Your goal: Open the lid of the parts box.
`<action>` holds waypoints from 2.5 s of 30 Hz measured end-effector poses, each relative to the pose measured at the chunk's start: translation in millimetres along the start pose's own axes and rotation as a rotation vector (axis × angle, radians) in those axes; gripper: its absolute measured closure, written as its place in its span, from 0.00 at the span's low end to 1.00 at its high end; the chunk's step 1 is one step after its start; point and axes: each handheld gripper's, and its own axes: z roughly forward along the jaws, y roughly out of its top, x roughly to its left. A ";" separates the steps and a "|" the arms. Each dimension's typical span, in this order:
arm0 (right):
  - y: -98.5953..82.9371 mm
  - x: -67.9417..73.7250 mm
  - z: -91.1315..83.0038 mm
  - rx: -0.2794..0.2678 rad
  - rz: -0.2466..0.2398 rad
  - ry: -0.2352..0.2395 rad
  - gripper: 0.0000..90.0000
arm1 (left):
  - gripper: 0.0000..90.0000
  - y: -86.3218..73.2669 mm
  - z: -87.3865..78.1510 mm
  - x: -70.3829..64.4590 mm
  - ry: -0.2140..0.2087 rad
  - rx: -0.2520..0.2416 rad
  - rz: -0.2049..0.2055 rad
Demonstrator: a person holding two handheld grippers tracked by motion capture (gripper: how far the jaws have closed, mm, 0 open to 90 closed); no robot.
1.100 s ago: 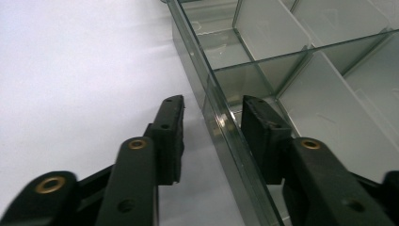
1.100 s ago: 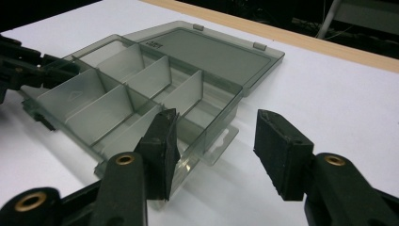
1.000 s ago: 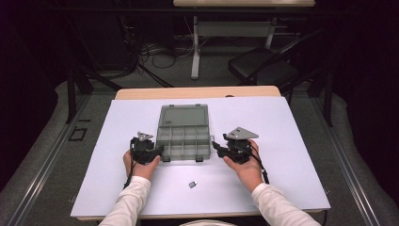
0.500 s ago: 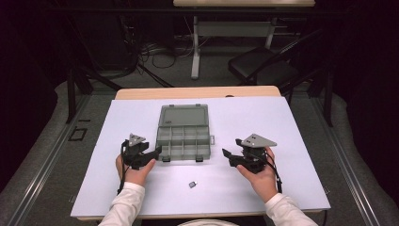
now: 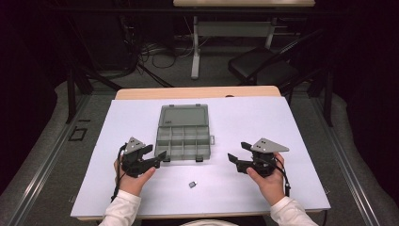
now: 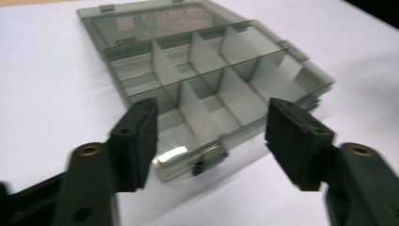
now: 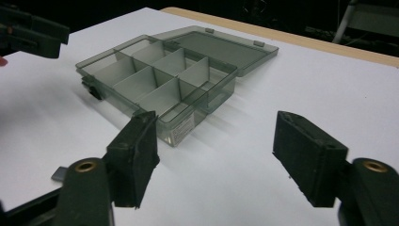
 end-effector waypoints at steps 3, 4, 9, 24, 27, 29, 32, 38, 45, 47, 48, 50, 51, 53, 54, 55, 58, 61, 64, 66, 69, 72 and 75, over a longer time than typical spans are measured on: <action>-1.4 1.9 -5.9 -0.006 -0.017 0.003 0.28 | 0.30 2.6 -2.7 -7.6 -0.050 0.006 0.016; -2.9 3.0 -9.7 -0.006 -0.026 0.001 0.27 | 0.30 3.0 -2.8 -9.9 -0.071 0.011 0.020; -5.9 1.4 -11.9 -0.006 -0.027 0.005 0.26 | 0.29 4.8 -1.3 -21.9 -0.109 0.026 0.051; -9.6 -5.0 -8.4 -0.003 -0.019 -0.008 0.25 | 0.17 0.1 11.7 -49.7 -0.173 0.124 0.106; -10.8 -6.2 -6.9 0.005 -0.005 -0.001 0.25 | 0.11 -2.3 17.9 -54.0 -0.223 0.152 0.110; -12.0 -6.6 -5.2 0.007 0.002 0.003 0.25 | 0.07 -4.1 21.9 -58.3 -0.238 0.168 0.117; -12.2 -6.2 -4.8 0.015 0.002 0.007 0.25 | 0.07 -6.2 26.6 -63.8 -0.252 0.200 0.142; -12.4 -6.3 -4.1 0.014 0.001 0.006 0.25 | 0.07 -8.9 30.1 -74.1 -0.278 0.208 0.201; -12.3 -5.7 -4.6 0.015 -0.005 0.005 0.25 | 0.11 -11.7 33.5 -80.4 -0.288 0.247 0.239; -12.5 -5.8 -4.4 0.012 -0.005 0.002 0.25 | 0.13 -12.3 34.0 -81.1 -0.283 0.247 0.248; -12.5 -5.8 -4.4 0.012 -0.002 0.002 0.25 | 0.15 -13.0 34.6 -81.6 -0.279 0.243 0.247; -12.6 -5.7 -4.4 0.015 -0.002 0.002 0.25 | 0.17 -13.5 34.8 -82.3 -0.276 0.244 0.252; -12.6 -5.7 -4.3 0.015 -0.004 0.002 0.25 | 0.17 -14.2 35.5 -82.7 -0.274 0.244 0.251; -12.8 -5.4 -3.7 0.017 -0.004 0.003 0.25 | 0.18 -15.1 36.8 -83.3 -0.278 0.251 0.251; -12.9 -5.3 -3.5 0.018 -0.004 0.003 0.25 | 0.18 -16.1 38.0 -83.8 -0.274 0.255 0.256; -13.0 -5.1 -3.6 0.022 -0.002 0.004 0.25 | 0.18 -17.0 39.1 -84.6 -0.268 0.259 0.256; -13.1 -5.2 -3.7 0.025 -0.002 0.004 0.25 | 0.18 -18.6 41.5 -86.4 -0.261 0.262 0.273; -13.3 -5.6 -3.3 0.025 -0.003 0.002 0.25 | 0.18 -20.1 44.4 -87.2 -0.246 0.266 0.282; -13.7 -6.4 -3.1 0.027 0.000 0.004 0.25 | 0.21 -21.7 46.7 -86.0 -0.239 0.275 0.289; -13.8 -6.8 -3.1 0.030 0.004 0.004 0.25 | 0.27 -22.6 47.8 -84.3 -0.234 0.275 0.294; -14.4 -7.9 -2.4 0.029 0.007 0.004 0.25 | 0.40 -24.1 48.3 -81.5 -0.230 0.283 0.292; -14.8 -7.9 -1.9 0.029 0.013 0.005 0.25 | 0.48 -25.4 48.9 -79.8 -0.239 0.309 0.282; -15.1 -7.8 -1.3 0.035 0.012 0.006 0.25 | 0.53 -27.9 49.8 -80.8 -0.234 0.310 0.322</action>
